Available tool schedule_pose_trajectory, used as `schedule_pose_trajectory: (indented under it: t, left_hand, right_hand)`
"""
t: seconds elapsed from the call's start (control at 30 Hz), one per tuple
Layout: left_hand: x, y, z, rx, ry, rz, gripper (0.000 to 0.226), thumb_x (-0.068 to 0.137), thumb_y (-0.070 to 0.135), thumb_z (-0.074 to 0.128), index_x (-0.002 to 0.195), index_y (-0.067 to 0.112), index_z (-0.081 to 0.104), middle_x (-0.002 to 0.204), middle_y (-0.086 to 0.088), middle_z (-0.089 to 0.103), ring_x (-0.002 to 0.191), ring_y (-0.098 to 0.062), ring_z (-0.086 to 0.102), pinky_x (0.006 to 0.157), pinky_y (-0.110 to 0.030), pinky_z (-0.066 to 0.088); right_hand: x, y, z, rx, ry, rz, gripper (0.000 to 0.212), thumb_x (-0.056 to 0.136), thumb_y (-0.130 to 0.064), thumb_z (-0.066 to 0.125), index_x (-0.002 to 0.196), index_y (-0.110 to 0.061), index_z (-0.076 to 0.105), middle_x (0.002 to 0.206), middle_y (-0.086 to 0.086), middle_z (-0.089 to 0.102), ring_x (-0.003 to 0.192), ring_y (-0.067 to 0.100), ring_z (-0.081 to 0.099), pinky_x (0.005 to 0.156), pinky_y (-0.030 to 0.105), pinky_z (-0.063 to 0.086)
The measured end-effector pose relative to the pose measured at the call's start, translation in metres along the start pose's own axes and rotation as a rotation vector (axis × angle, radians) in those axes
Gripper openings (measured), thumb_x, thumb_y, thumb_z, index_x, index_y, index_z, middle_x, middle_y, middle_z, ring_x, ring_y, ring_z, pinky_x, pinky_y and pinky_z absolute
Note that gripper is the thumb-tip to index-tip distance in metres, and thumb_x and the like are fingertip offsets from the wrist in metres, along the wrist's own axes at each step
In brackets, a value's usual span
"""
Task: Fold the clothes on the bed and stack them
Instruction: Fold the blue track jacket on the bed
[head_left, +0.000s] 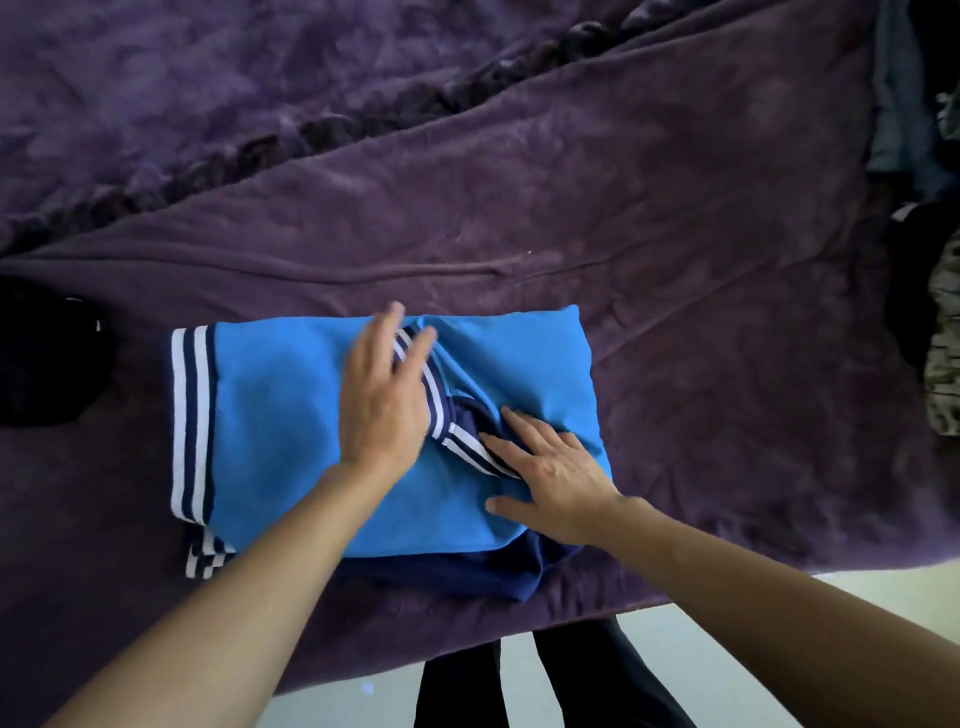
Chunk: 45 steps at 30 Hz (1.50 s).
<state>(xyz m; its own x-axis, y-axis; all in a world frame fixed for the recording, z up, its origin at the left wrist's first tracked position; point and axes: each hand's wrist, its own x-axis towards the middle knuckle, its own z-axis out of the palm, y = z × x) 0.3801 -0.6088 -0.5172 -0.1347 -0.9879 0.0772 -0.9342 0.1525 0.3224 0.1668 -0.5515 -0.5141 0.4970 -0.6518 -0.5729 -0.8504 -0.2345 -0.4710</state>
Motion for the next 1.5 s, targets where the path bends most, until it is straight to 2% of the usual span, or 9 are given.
schedule_pose_trajectory:
  t: [0.1, 0.23, 0.47, 0.7, 0.93, 1.1, 1.27, 1.37, 1.5]
  left_hand:
    - [-0.016, -0.008, 0.016, 0.126, -0.39, 0.112, 0.053, 0.095, 0.036, 0.033, 0.141, 0.014, 0.044, 0.154, -0.015, 0.03, 0.141, -0.035, 0.028, 0.11, -0.05, 0.033]
    - [-0.011, -0.043, 0.032, 0.213, -0.652, 0.035, 0.068, 0.096, 0.054, 0.029, 0.153, 0.02, 0.013, 0.161, 0.002, 0.003, 0.148, -0.02, -0.001, 0.12, -0.042, 0.014]
    - [-0.012, -0.042, 0.04, 0.269, -0.621, 0.065, 0.07, 0.094, 0.053, 0.027, 0.153, 0.019, 0.008, 0.161, 0.001, -0.001, 0.148, -0.021, -0.004, 0.118, -0.041, 0.011]
    - [-0.002, -0.049, 0.019, 0.174, -0.693, 0.13, 0.066, 0.1, 0.041, 0.034, 0.153, 0.02, 0.002, 0.161, 0.0, -0.006, 0.148, -0.02, -0.007, 0.119, -0.039, 0.005]
    - [-0.037, -0.152, -0.088, -0.074, -0.267, -0.047, 0.039, 0.082, 0.016, 0.052, 0.118, 0.006, 0.061, 0.121, -0.019, 0.057, 0.109, -0.039, 0.055, 0.093, -0.045, 0.047]
    - [-0.09, -0.253, -0.155, -0.107, -0.102, -0.27, 0.025, 0.084, 0.004, 0.06, 0.109, 0.005, 0.065, 0.106, -0.012, 0.059, 0.098, -0.034, 0.057, 0.082, -0.044, 0.05]
    - [-0.134, -0.296, -0.164, -0.206, -0.045, -0.459, 0.025, 0.09, 0.005, 0.055, 0.114, 0.004, 0.063, 0.113, -0.011, 0.057, 0.103, -0.031, 0.058, 0.083, -0.042, 0.049]
    - [-0.132, -0.29, -0.158, -0.245, 0.049, -0.471, 0.026, 0.093, 0.01, 0.049, 0.114, 0.004, 0.063, 0.115, -0.013, 0.056, 0.107, -0.034, 0.056, 0.088, -0.042, 0.047]
    - [-0.097, -0.238, -0.136, -0.187, 0.062, -0.165, 0.036, 0.089, 0.023, 0.047, 0.118, 0.011, 0.064, 0.133, -0.019, 0.052, 0.12, -0.038, 0.049, 0.1, -0.045, 0.04]
  right_hand:
    - [0.001, 0.006, -0.007, 0.218, 0.086, -0.043, 0.057, 0.086, -0.049, 0.06, 0.139, -0.03, 0.048, 0.155, 0.003, 0.032, 0.141, 0.018, 0.029, 0.11, 0.038, 0.033]
    - [-0.001, 0.049, -0.034, 0.292, 0.696, 0.257, 0.03, 0.087, -0.038, 0.054, 0.108, -0.022, 0.067, 0.105, -0.006, 0.064, 0.099, 0.017, 0.059, 0.082, 0.033, 0.05]
    - [0.011, 0.06, -0.023, 0.99, 0.283, 0.549, 0.047, 0.078, -0.045, 0.075, 0.116, -0.024, 0.059, 0.105, -0.006, 0.07, 0.094, 0.011, 0.067, 0.074, 0.031, 0.057]
    - [0.001, -0.025, -0.053, 0.771, 0.474, 0.531, 0.04, 0.078, -0.033, 0.076, 0.109, -0.018, 0.054, 0.099, -0.004, 0.067, 0.091, 0.018, 0.064, 0.081, 0.041, 0.052]
    - [0.034, -0.192, -0.093, 0.144, 0.397, 0.522, 0.045, 0.088, -0.039, 0.058, 0.118, -0.014, 0.034, 0.106, 0.017, 0.063, 0.095, 0.043, 0.058, 0.069, 0.039, 0.039]
    - [0.121, -0.282, -0.073, 0.003, 0.294, 0.425, 0.04, 0.091, -0.022, 0.053, 0.123, -0.007, 0.035, 0.111, 0.019, 0.061, 0.104, 0.04, 0.058, 0.067, 0.035, 0.032]
    - [0.188, -0.326, -0.011, 0.169, 0.021, 0.279, 0.059, 0.092, -0.043, 0.057, 0.134, -0.005, 0.042, 0.128, 0.018, 0.057, 0.12, 0.037, 0.051, 0.093, 0.038, 0.04]
    - [0.173, -0.312, 0.007, 0.308, 0.223, 0.145, 0.038, 0.097, -0.029, 0.05, 0.131, -0.012, 0.057, 0.123, 0.011, 0.062, 0.116, 0.031, 0.055, 0.094, 0.035, 0.042]
    - [0.114, -0.268, 0.038, -0.047, 0.721, 0.096, 0.045, 0.092, -0.033, 0.044, 0.135, -0.02, 0.053, 0.14, 0.009, 0.049, 0.129, 0.032, 0.045, 0.095, 0.044, 0.044]
